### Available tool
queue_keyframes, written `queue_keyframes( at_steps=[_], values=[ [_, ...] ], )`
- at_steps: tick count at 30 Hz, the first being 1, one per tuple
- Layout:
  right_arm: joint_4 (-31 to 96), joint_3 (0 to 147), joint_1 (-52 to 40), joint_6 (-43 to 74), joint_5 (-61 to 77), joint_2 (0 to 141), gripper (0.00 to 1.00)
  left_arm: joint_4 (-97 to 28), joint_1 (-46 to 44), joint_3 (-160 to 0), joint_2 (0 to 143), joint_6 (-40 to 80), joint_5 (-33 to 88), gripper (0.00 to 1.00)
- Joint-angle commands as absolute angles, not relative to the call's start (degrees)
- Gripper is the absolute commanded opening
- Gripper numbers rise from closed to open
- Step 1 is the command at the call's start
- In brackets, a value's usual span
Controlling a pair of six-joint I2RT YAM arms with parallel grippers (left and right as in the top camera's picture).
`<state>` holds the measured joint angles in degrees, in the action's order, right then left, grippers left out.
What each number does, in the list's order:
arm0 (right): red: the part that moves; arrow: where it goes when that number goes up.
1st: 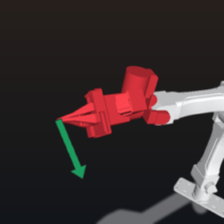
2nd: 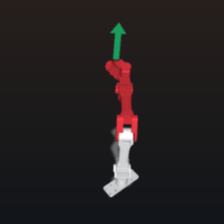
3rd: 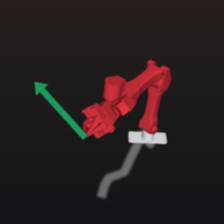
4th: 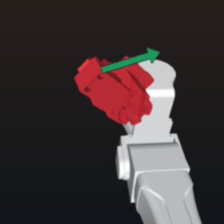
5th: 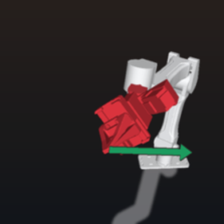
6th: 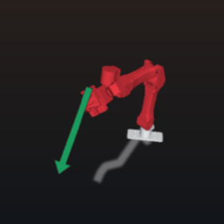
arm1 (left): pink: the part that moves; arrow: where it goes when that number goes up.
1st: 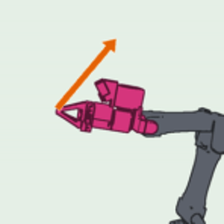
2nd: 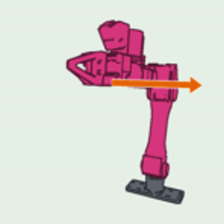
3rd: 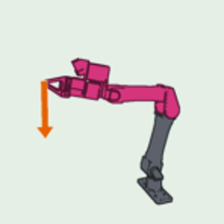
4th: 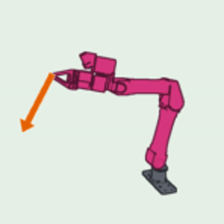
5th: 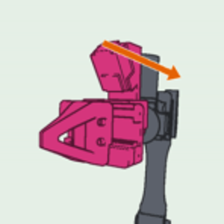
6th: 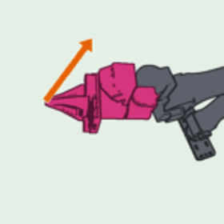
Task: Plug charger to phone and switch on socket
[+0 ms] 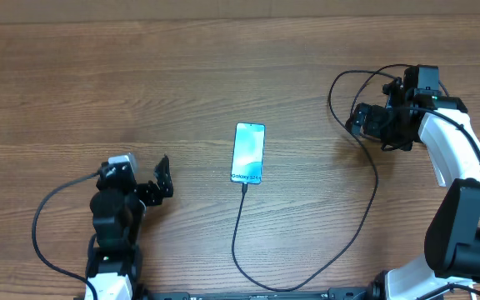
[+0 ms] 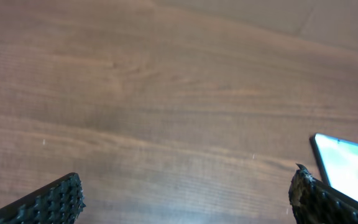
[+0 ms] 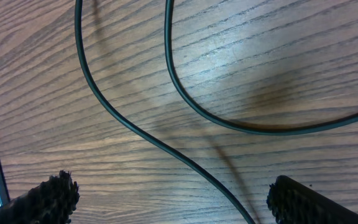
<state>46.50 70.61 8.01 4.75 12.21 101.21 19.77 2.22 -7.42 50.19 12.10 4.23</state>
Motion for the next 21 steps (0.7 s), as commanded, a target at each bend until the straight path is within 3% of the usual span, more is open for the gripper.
queue_keyframes(
  at_steps=[1,21],
  values=[
    [46.3,70.1,7.9,5.1,12.5,100.7,1.00,20.0,1.8,-4.3,48.3,13.7,4.3,1.00],
    [46.3,70.1,7.9,5.1,12.5,100.7,1.00,14.6,1.8,-0.3,36.5,14.0,4.4,1.00]
  ],
)
